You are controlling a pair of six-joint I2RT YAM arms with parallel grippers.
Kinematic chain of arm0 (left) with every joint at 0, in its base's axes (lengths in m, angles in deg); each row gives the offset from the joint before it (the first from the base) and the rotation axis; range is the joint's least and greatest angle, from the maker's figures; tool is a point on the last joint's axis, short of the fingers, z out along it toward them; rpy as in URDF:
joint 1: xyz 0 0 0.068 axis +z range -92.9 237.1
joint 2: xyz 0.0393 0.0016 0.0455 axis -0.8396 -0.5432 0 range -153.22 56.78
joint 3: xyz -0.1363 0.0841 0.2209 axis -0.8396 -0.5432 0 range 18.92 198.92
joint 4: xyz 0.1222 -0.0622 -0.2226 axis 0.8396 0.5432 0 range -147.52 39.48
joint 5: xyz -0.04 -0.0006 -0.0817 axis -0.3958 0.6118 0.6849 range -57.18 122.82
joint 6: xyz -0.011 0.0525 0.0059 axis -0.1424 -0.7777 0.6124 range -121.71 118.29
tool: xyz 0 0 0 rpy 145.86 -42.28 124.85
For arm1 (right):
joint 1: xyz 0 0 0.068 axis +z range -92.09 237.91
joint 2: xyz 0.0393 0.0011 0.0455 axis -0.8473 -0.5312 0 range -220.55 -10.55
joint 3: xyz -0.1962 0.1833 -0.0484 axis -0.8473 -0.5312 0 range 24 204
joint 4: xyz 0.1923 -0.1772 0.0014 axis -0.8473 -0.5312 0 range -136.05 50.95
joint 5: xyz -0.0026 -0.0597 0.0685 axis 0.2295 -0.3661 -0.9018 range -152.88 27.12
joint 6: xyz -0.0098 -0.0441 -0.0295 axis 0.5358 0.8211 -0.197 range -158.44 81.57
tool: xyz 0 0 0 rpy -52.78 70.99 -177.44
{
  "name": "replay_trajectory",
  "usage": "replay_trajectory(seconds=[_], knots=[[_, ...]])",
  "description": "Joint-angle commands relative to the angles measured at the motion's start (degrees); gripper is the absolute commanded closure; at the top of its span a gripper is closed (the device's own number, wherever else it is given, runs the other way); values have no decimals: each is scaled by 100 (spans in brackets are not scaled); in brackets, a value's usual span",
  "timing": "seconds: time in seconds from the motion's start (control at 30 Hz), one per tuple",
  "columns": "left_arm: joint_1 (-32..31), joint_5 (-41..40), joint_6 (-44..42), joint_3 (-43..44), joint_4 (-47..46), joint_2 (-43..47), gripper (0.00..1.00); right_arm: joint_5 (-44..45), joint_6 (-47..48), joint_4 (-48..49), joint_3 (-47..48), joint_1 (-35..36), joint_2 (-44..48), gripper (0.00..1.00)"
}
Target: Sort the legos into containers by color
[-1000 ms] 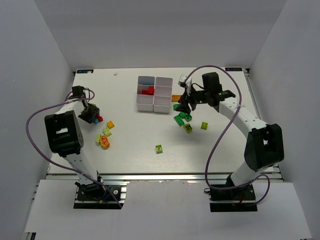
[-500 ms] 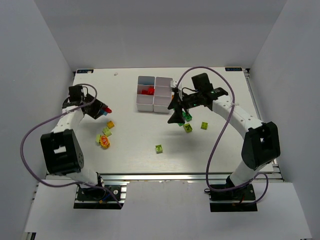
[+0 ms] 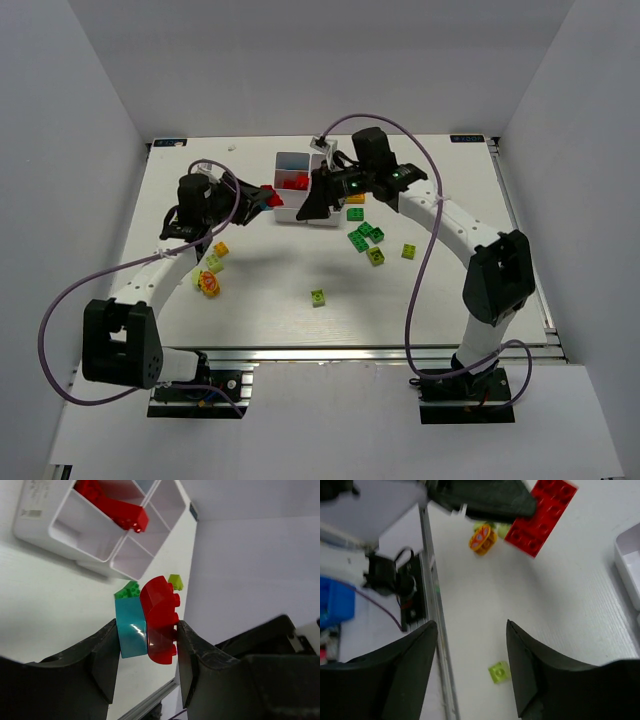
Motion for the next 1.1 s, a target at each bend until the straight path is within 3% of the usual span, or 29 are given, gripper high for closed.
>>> replay_trajectory(seconds=[0.0,0.07,0.23,0.5,1.07], knots=[[-121,-199,349,-7,-658,349,74,1145,-1755,156,691,131,-252,34],[-174,-234,438,-34,-746,367,74,1320,-2132,242,675,184,-261,26],[-411,-366,614,-51,-878,376,74,2006,-2161,462,534,447,-156,21],[-570,-463,833,-279,-1124,490,74,2815,-1810,831,586,597,-314,22],[-666,-480,939,-464,-1309,508,73,3000,-1599,884,964,597,-657,30]])
